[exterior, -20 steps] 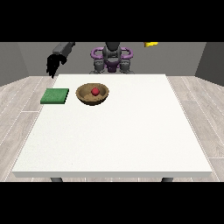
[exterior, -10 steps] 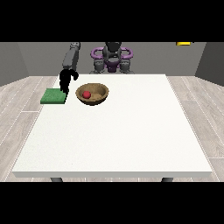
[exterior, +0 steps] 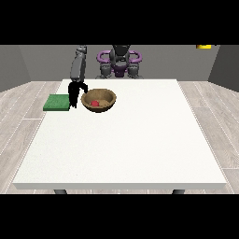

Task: Pick the cup and pour the ball into the bowl, then pick the bowl and place it on the pad

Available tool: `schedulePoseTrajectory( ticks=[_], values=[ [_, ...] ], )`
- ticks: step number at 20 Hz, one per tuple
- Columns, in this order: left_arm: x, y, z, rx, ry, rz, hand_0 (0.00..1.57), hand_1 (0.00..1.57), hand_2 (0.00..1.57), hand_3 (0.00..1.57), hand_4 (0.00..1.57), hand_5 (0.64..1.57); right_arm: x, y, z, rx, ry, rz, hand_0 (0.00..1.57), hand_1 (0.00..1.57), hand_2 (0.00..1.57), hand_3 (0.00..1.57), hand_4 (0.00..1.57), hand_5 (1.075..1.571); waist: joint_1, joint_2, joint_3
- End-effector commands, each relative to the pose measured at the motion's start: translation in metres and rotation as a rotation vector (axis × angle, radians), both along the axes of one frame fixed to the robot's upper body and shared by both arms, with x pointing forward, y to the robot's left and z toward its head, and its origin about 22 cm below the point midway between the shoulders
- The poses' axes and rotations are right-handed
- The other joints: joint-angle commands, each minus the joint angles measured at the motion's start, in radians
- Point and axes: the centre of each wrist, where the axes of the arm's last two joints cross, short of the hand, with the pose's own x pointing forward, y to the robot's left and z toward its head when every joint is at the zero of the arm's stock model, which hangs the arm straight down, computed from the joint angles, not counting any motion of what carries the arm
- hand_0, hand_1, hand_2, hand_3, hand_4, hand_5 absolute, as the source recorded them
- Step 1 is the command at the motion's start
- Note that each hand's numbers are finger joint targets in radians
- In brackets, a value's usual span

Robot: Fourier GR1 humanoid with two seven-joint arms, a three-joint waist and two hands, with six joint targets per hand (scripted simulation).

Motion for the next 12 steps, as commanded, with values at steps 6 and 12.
schedulePoseTrajectory(
  ticks=[6, 12],
  values=[
    [-0.025, 0.035, 0.033, -0.003, -0.089, -0.013, 0.0, 0.0, 0.0, 0.0, 1.02, 1.536, 0.006, 0.001, -0.015, -0.005, -0.068, -0.022, 0.0, 0.0, 0.0, 0.0, 0.48, 1.548, 0.008, 0.107, 0.0004],
    [-0.031, 0.037, 0.036, 0.006, -0.097, 0.038, 0.0, 0.0, 0.0, 0.0, 1.02, 1.538, 0.026, 0.013, -0.002, -0.026, -0.06, 0.018, 0.0, 0.0, 0.0, 0.0, 0.46, 1.547, -0.022, 0.096, 0.0]
  ],
)
